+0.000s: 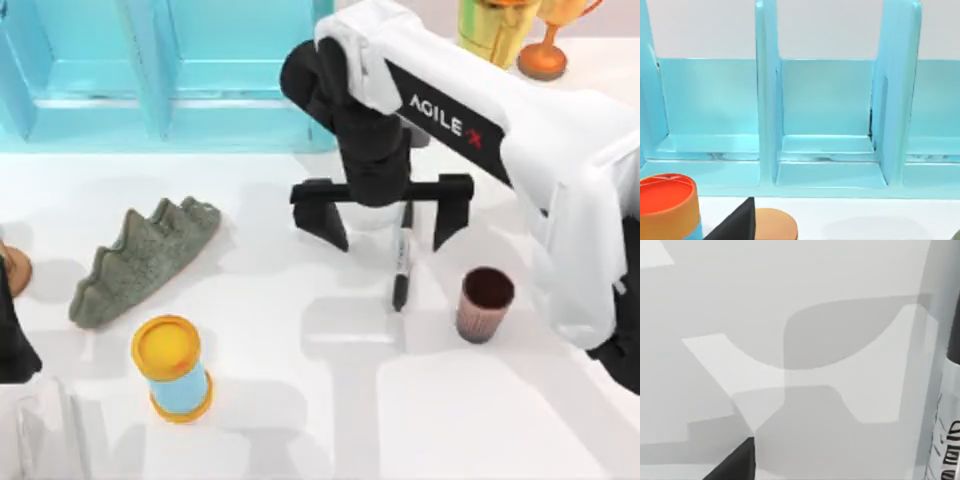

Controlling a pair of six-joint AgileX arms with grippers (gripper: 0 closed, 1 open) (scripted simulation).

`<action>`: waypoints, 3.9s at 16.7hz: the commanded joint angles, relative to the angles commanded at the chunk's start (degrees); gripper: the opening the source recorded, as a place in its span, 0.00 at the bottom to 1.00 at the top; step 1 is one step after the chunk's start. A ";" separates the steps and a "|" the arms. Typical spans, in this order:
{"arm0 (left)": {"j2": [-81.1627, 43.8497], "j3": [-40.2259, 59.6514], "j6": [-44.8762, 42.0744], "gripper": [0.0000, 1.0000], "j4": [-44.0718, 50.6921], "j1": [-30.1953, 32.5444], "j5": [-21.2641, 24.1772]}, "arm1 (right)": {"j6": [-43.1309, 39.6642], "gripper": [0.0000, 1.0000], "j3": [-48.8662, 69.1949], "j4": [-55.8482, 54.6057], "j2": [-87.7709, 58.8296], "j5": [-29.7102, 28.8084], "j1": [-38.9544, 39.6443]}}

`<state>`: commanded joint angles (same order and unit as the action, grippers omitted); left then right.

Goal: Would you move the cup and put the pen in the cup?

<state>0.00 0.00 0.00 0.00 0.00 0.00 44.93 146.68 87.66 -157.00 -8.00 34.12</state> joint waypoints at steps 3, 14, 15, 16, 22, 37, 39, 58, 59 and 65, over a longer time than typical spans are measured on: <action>0.00 0.00 0.00 1.00 0.00 0.00 0.00 | -0.19 1.00 -7.18 -4.75 2.44 0.02 -0.17; 0.00 0.00 0.00 1.00 0.00 0.00 0.00 | -0.61 1.00 -23.78 -15.81 8.04 0.04 -0.53; 0.00 0.00 0.00 1.00 0.00 0.00 0.00 | -0.62 1.00 -23.94 -15.92 8.09 0.04 -0.54; 0.00 0.00 0.00 1.00 0.00 0.00 0.00 | -0.62 1.00 -23.94 -15.92 8.09 0.04 -0.54; 0.00 0.00 0.00 1.00 0.00 0.00 0.00 | -0.62 0.77 -23.94 -15.92 8.09 0.04 -0.54; 0.00 0.00 0.00 1.00 0.00 0.00 0.00 | -0.62 0.00 -23.94 -15.92 8.09 0.04 -0.54; 0.00 0.00 0.00 1.00 0.00 0.00 0.00 | -0.62 0.00 -23.94 -15.92 8.09 0.04 -0.54; 0.00 0.00 0.00 1.00 0.00 0.00 0.00 | 7.61 0.00 -37.68 -11.25 31.74 2.43 7.02; 0.00 0.00 0.00 1.00 0.00 0.00 0.00 | 7.99 0.00 -38.60 -10.93 32.84 2.46 7.39; 0.00 0.00 0.00 1.00 0.00 0.00 0.00 | 8.67 0.00 -40.26 -10.33 34.82 2.51 8.07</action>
<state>0.00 0.00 0.00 0.00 0.00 0.00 53.60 106.42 77.33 -122.18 -5.49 42.20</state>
